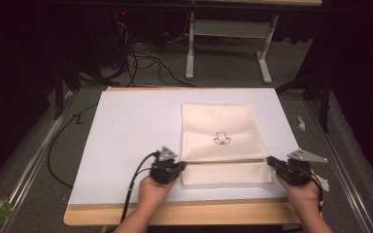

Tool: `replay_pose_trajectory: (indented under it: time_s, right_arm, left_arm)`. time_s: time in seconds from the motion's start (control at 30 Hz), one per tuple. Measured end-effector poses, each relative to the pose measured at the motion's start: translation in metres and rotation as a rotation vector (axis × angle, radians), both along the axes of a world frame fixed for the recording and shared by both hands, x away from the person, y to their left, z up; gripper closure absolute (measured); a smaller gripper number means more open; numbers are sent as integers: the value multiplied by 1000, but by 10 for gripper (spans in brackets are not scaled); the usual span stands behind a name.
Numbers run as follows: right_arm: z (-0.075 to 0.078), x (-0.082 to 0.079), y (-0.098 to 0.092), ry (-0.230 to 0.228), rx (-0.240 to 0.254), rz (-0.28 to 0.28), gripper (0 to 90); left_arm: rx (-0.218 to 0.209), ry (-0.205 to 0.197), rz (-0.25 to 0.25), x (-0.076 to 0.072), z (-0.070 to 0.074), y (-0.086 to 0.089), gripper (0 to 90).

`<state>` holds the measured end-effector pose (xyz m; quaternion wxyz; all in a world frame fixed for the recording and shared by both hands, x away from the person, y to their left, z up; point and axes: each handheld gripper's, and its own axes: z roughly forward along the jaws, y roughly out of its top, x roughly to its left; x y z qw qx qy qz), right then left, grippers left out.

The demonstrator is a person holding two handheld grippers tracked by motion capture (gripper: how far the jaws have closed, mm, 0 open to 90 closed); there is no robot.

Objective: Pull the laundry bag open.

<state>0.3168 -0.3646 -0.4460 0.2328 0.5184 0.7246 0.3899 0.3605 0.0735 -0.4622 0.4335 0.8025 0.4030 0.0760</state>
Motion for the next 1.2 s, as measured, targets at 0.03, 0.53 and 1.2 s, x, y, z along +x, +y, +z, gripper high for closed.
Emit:
replay_pose_trajectory:
  time_s: [0.03,0.53,1.2]
  right_arm:
    - [0,1,-5,0,21,2,868]
    - [-6,-5,11,9,-10,80,818]
    - [7,-8,-26,-146,-1,-47,253]
  left_arm:
    - [-39,21,-8,-2,-1,12,877]
    - [16,-62,-45,-10,-10,19,860]
    - [16,-256,161,-5,24,86,301]
